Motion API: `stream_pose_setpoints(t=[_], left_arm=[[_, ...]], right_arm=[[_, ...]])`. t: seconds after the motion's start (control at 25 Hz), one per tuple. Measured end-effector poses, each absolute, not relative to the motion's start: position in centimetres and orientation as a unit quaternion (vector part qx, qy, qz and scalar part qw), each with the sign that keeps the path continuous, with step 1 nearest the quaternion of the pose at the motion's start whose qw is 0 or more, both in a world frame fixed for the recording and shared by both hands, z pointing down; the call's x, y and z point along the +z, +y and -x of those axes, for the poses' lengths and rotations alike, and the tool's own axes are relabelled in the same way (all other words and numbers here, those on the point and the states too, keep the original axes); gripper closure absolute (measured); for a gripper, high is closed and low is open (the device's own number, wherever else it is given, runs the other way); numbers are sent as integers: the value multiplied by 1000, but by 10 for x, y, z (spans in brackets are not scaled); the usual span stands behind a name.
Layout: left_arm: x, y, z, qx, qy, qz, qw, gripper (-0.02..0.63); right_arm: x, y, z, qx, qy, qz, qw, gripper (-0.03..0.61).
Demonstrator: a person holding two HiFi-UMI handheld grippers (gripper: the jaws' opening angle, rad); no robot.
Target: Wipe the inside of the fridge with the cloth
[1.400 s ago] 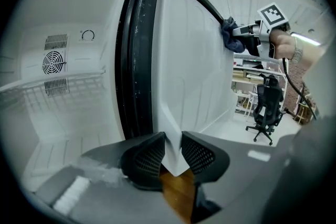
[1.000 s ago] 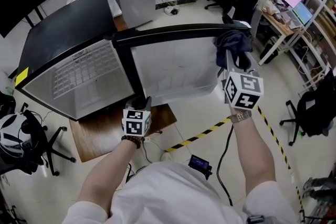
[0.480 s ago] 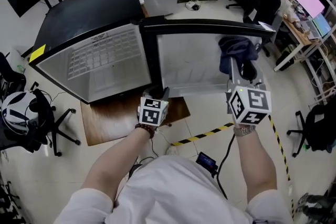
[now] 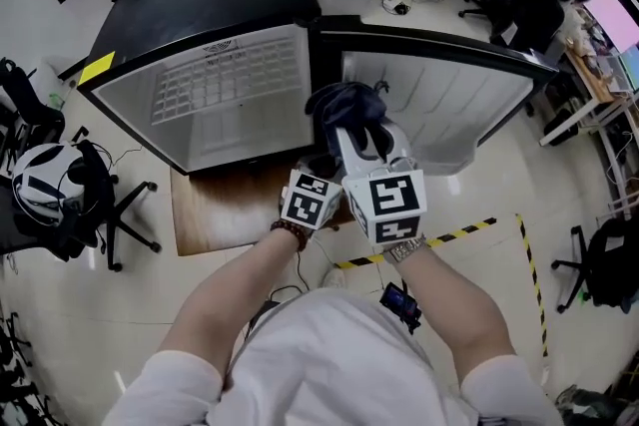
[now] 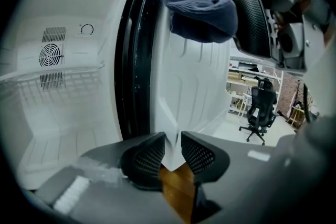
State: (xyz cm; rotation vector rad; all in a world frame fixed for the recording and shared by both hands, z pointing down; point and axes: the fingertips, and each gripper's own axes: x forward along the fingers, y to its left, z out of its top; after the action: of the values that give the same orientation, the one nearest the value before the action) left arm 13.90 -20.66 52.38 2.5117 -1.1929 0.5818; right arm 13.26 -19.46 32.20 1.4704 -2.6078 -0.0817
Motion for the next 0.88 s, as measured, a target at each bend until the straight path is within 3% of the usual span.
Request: stream_pose_setpoints(t=[0.36, 0.88], left_arm=[[529, -205, -132, 214, -407, -876, 148, 524], [528, -208, -131, 218, -412, -873, 142, 540]], right_arm=[[345, -210, -107, -24, -858, -504, 97, 465], [361, -229, -178, 0, -816, -570, 96, 465]])
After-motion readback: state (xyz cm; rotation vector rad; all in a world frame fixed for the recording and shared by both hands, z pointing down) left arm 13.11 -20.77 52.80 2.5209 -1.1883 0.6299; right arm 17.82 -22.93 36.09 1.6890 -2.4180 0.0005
